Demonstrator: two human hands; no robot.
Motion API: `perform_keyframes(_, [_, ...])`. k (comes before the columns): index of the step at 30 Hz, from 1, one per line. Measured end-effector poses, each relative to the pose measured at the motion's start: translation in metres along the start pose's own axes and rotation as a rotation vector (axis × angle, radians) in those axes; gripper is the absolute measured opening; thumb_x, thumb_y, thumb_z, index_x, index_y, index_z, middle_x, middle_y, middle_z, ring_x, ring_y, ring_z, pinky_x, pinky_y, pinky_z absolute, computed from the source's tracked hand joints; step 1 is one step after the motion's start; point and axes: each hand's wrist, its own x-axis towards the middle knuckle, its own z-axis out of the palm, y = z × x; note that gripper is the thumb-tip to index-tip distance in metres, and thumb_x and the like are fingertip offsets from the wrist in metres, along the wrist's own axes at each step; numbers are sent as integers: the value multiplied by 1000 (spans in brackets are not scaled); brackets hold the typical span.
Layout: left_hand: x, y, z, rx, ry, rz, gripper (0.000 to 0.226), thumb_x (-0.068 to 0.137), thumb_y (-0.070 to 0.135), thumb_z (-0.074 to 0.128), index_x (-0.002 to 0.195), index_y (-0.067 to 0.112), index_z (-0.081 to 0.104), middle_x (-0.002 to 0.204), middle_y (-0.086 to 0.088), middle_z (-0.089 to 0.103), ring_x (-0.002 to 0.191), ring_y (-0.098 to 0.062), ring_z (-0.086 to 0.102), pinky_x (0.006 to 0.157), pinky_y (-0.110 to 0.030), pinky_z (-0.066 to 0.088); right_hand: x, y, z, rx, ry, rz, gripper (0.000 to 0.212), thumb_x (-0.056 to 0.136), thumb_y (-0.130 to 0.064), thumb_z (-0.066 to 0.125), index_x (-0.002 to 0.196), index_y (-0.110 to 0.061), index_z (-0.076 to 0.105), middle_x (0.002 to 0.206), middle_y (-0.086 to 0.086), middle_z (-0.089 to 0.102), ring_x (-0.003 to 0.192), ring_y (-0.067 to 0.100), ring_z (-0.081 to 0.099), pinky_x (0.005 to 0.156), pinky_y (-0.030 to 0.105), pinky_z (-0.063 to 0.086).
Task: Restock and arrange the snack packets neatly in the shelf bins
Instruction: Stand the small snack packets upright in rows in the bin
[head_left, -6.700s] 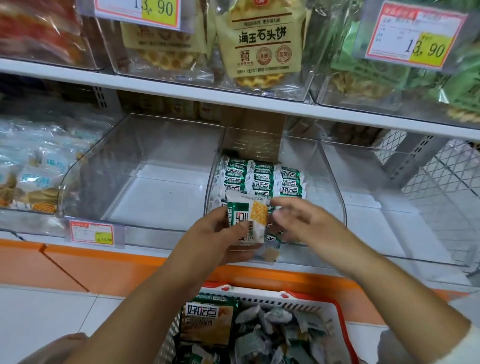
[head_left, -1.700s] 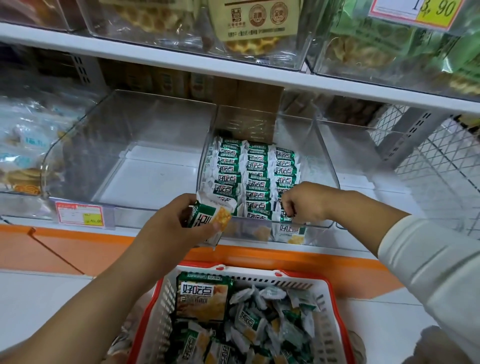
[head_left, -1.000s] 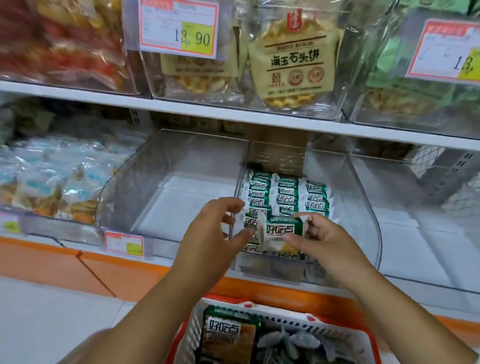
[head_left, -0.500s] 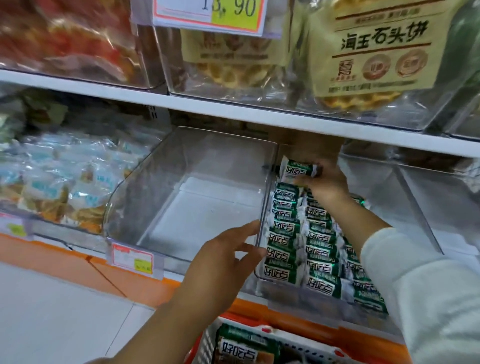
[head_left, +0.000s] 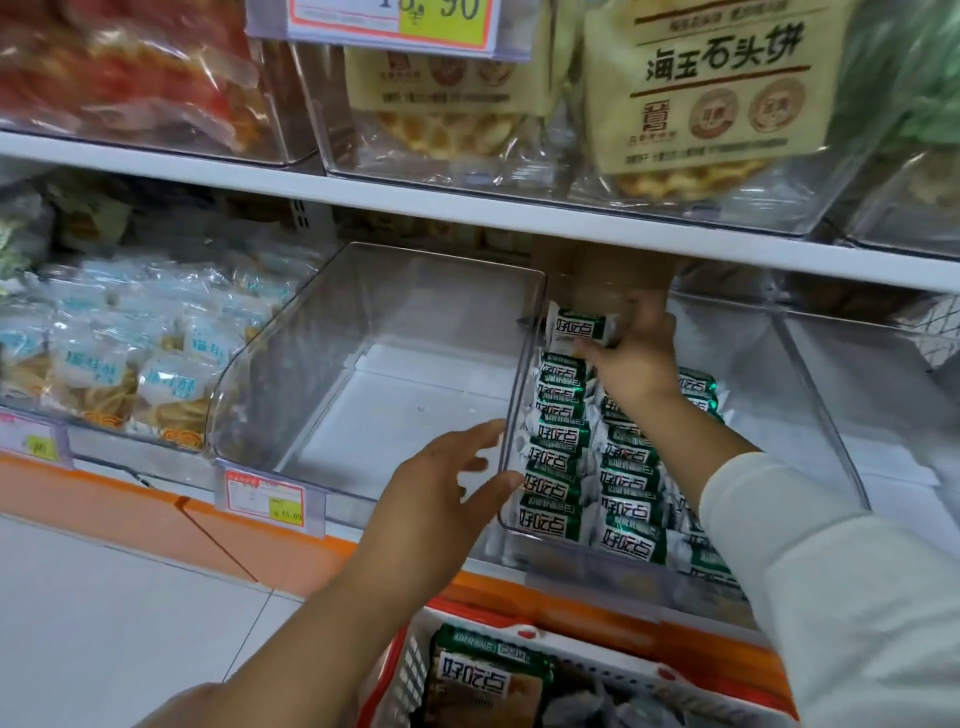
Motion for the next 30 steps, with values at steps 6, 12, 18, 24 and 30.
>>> perform_keyframes(6, [-47, 5, 17, 130, 278, 270, 26, 91, 27, 64, 117, 31, 62, 94, 16, 55, 82, -4, 55, 69, -10, 43, -116, -20, -91, 303, 131, -106, 24, 92, -29, 62, 107, -43, 49, 99, -3, 64, 84, 23, 66, 74, 37, 55])
perform_keyframes(12, [-115, -47, 85, 272, -290, 73, 31, 96, 32, 59, 127, 35, 56, 122, 17, 56, 103, -1, 58, 91, -28, 49, -284, 56, -104, 376, 235, 140, 22, 96, -11, 55, 97, -34, 58, 77, -3, 59, 66, 8, 58, 63, 22, 46])
perform_keyframes(18, [-144, -112, 143, 373, -608, -179, 41, 98, 37, 54, 138, 27, 50, 133, -4, 55, 114, -23, 58, 91, -36, 52, -347, 190, -85, -29, -349, 569, 38, 91, -13, 64, 127, -2, 57, 118, 9, 62, 99, 13, 64, 83, 29, 50])
perform_keyframes(24, [-143, -141, 175, 314, -531, -61, 51, 96, 27, 60, 144, 29, 44, 140, 5, 47, 126, -15, 45, 97, -25, 39, -328, 200, -76, -483, -242, 414, 50, 80, -30, 70, 127, -17, 58, 130, 8, 57, 124, 28, 48, 105, 41, 40])
perform_keyframes(30, [-124, -150, 206, 349, -556, -35, 64, 84, 21, 71, 144, 23, 47, 137, -1, 56, 120, -19, 54, 95, -10, 32, -335, 246, -58, -355, -376, 548, 102, 66, -70, 66, 146, -13, 38, 151, 14, 35, 140, 34, 29, 115, 50, 24])
